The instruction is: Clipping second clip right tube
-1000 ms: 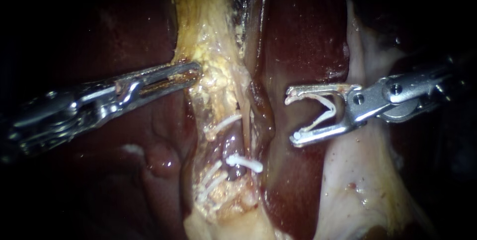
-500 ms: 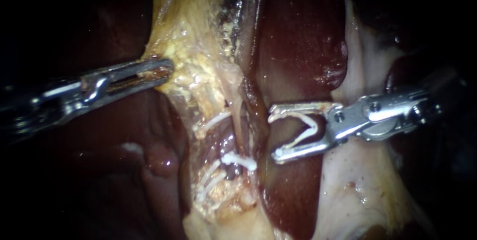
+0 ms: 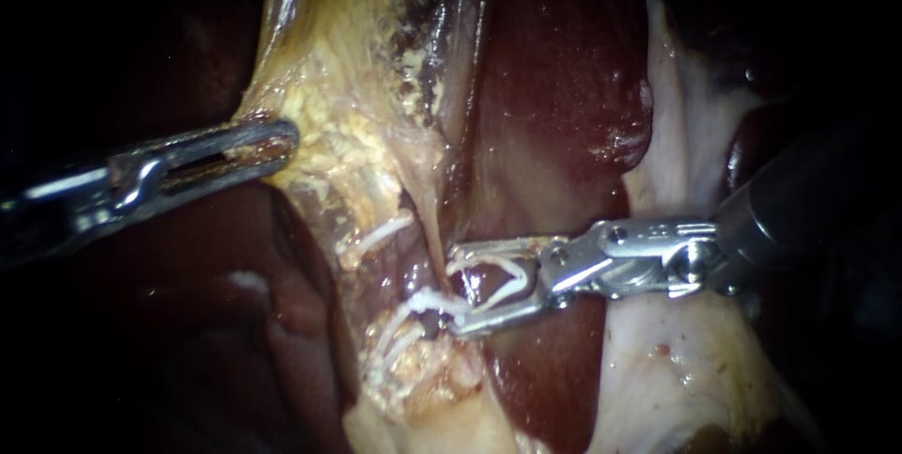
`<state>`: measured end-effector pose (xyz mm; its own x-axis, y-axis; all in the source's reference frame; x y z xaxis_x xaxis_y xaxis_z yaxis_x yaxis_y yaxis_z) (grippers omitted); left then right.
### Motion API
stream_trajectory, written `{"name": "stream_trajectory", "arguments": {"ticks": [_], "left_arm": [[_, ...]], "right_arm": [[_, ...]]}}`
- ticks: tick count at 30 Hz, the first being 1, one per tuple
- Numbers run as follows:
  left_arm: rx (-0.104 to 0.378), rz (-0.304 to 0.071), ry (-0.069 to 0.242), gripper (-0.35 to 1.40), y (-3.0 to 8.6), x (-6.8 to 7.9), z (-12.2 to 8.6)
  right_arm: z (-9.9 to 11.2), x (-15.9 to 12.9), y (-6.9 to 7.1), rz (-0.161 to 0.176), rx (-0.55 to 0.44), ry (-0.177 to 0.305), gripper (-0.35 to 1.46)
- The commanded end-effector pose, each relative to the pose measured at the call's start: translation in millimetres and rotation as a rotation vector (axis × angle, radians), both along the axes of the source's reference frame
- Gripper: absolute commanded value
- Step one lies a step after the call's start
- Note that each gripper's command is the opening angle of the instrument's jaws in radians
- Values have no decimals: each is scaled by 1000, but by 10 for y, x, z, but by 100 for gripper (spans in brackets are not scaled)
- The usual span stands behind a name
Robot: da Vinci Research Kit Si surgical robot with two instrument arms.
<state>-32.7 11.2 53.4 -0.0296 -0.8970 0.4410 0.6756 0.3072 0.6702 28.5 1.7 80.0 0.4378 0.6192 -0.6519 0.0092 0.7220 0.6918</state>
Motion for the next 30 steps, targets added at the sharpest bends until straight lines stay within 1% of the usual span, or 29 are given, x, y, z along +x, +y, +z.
{"name": "stream_trajectory", "arguments": {"ticks": [1, 4, 8, 10, 12, 14, 18, 23, 24, 25, 28, 30], "left_arm": [[3, -5, -3, -35, 0, 0, -2], [4, -6, -2, -35, -1, -1, -5], [3, -8, 0, -35, -2, -1, -7], [3, -8, 1, -35, -2, -1, -7], [3, -8, 0, -35, -2, -1, -7], [3, -8, 0, -35, -2, -1, -7], [3, -8, 0, -35, -2, -1, -7], [3, -9, 1, -35, -2, -1, -7], [3, -9, 1, -35, -2, -1, -7], [3, -9, 1, -35, -2, -1, -7], [3, -9, 1, -35, -2, -1, -7], [3, -9, 1, -35, -2, -1, -8]], "right_arm": [[1, 3, 0, 2, 2, -2, 56], [2, 12, 0, 11, 17, -8, 56], [6, 22, -1, 15, 15, -11, 56], [8, 27, -2, 19, 31, -18, 56], [8, 30, -3, 14, 49, -5, 56], [8, 33, -3, 20, 69, 10, 55], [8, 35, -4, 17, 96, 13, 51], [9, 37, -4, 28, 137, 9, 42], [9, 37, -4, 30, 154, 6, 38], [9, 37, -4, 36, 166, 8, 24], [8, 36, -4, 26, 207, 15, -35], [8, 36, -4, 21, 214, 16, -35]]}}
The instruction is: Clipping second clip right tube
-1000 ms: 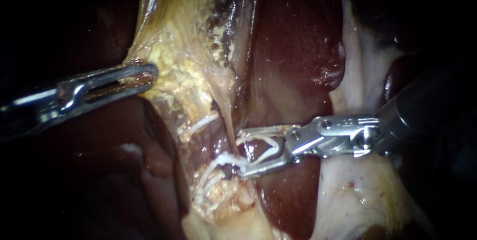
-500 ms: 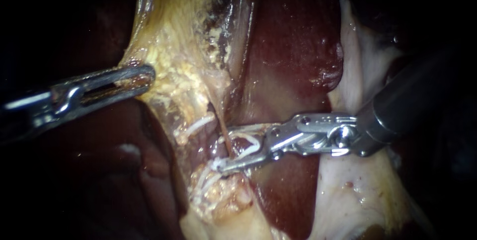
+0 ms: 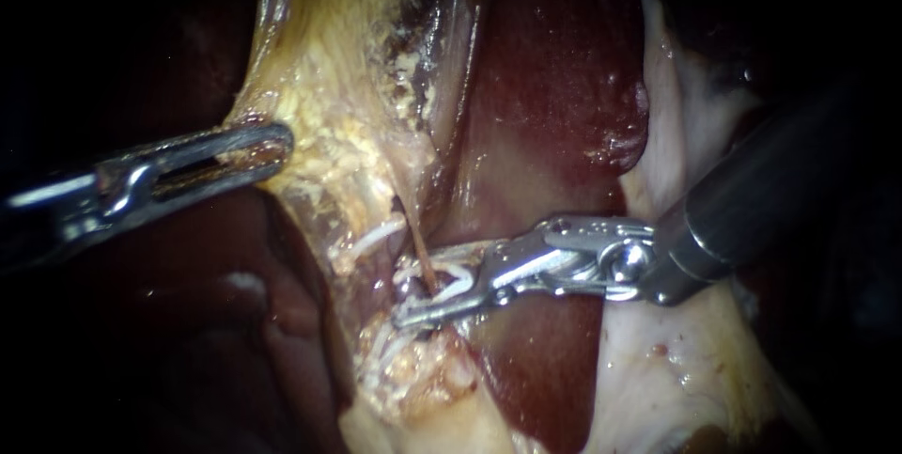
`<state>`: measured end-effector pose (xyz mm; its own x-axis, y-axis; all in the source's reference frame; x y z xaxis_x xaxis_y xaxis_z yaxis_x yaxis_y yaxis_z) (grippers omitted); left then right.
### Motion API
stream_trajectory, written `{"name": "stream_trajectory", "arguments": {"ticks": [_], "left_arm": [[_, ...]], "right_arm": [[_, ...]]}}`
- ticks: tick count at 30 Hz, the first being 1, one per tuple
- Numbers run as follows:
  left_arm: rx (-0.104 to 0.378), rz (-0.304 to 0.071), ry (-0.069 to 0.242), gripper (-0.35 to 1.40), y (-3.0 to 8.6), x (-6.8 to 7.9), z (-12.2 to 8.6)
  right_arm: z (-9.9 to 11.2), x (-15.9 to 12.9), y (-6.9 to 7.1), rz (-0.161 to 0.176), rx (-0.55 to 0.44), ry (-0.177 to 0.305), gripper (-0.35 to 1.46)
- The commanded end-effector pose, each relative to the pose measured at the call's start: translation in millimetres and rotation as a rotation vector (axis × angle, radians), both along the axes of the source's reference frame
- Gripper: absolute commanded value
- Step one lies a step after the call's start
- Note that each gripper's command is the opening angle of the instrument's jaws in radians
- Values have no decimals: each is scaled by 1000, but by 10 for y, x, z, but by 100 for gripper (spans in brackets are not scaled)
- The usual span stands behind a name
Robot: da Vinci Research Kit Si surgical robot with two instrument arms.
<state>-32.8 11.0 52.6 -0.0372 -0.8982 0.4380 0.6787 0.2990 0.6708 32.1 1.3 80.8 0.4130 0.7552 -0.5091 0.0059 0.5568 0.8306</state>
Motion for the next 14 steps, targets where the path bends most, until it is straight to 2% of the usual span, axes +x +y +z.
{"name": "stream_trajectory", "arguments": {"ticks": [1, 14], "left_arm": [[0, 0, 0, -35, 0, 0, 0], [0, 0, 0, -35, 1, 0, 0]], "right_arm": [[0, 0, 0, -2, 2, 0, -35], [4, 0, -6, -3, 20, 0, -35]]}}
